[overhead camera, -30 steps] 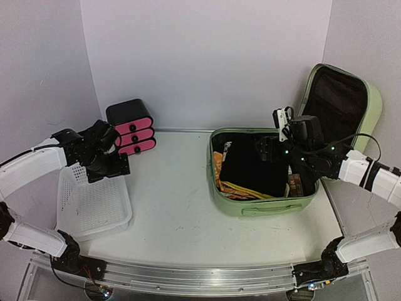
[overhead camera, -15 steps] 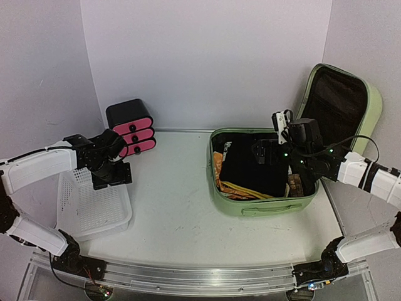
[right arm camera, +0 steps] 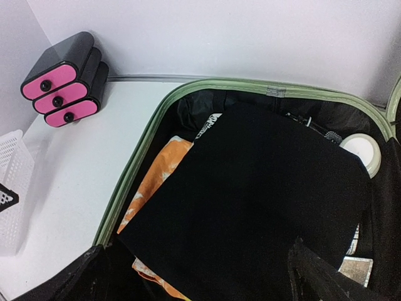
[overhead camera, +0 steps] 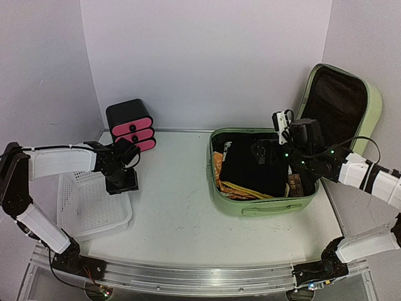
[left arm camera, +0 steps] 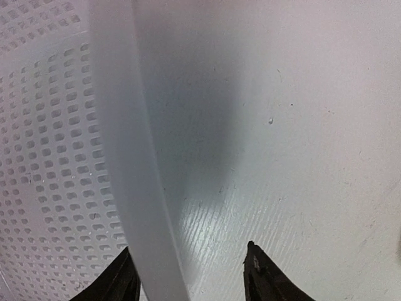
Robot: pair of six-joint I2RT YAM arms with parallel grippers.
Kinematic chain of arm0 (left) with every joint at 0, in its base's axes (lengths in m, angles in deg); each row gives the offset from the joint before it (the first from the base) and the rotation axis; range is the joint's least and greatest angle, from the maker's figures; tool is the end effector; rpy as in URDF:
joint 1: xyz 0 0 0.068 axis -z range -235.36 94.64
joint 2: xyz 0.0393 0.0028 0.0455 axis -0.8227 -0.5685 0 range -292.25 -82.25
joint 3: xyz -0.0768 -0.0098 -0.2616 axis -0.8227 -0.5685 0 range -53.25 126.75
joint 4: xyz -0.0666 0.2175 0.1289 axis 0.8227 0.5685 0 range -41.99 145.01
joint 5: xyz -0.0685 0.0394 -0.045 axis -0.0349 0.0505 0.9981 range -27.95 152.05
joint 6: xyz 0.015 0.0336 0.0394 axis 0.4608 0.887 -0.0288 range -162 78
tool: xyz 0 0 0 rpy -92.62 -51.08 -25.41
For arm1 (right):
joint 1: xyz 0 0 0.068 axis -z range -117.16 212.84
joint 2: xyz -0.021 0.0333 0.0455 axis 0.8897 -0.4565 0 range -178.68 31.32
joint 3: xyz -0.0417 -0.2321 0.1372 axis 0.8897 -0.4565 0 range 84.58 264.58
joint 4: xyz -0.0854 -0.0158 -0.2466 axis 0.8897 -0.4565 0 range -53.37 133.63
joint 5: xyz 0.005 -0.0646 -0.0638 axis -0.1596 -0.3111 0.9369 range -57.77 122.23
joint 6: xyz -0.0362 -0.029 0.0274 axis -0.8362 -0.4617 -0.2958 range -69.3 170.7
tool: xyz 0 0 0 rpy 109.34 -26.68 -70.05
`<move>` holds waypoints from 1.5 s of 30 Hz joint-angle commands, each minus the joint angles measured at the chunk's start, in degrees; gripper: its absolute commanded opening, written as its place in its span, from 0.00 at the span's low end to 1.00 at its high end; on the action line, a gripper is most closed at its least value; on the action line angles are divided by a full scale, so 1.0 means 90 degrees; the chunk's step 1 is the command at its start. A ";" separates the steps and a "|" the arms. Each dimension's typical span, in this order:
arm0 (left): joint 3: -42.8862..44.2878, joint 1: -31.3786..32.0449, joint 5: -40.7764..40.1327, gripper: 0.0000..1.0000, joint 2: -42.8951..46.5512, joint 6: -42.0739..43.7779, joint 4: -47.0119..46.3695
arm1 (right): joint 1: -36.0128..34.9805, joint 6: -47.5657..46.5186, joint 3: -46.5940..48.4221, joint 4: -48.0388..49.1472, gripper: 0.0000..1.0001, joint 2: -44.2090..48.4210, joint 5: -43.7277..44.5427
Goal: Open, take out, and arrange the luggage
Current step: Move the bin to the center of the board.
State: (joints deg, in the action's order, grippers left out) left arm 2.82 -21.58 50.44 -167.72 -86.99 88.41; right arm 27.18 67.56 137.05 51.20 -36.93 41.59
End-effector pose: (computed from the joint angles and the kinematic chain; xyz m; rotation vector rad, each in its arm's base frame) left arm 0.2365 -0.1495 0.2066 -0.3172 2.7227 -0.0947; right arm 0.2328 0.1597 0.3342 -0.1622 1.7345 0.5380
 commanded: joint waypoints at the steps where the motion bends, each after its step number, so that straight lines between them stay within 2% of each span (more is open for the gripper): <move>1: 0.0279 -0.0032 -0.0002 0.50 -0.0219 -0.0016 -0.0331 | 0.0007 0.0070 -0.0012 0.0213 0.98 0.0249 0.0013; 4: 0.0329 -0.0032 0.0104 0.39 -0.0236 -0.0006 -0.0347 | 0.0007 0.0053 0.0009 0.0212 0.98 0.0231 0.0078; 9: 0.0382 -0.0025 0.0372 0.30 -0.0056 -0.0088 -0.0355 | 0.0007 0.0026 0.0065 0.0213 0.98 0.0112 0.0121; 12: 0.0398 -0.0003 0.0546 0.21 0.0013 -0.0152 -0.0407 | 0.0007 0.0038 0.0069 0.0213 0.98 0.0039 0.0122; 25: 0.1134 0.0558 0.0808 0.20 -0.0421 -0.0463 -0.0569 | 0.0007 0.0011 -0.0063 0.0204 0.98 0.0175 0.0216; 38: 0.3094 0.1096 0.0938 0.19 -0.2227 -0.0580 -0.0819 | 0.0006 -0.0088 -0.0211 0.0139 0.98 0.0498 0.0376; 45: 0.3994 0.1248 0.0988 0.23 -0.2894 -0.0736 -0.0883 | 0.0006 -0.0154 -0.0280 0.0039 0.98 0.0648 0.0578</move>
State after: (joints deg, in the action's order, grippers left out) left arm 33.62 -11.26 55.90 -192.01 -90.69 86.34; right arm 27.18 66.95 135.39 51.00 -32.71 44.41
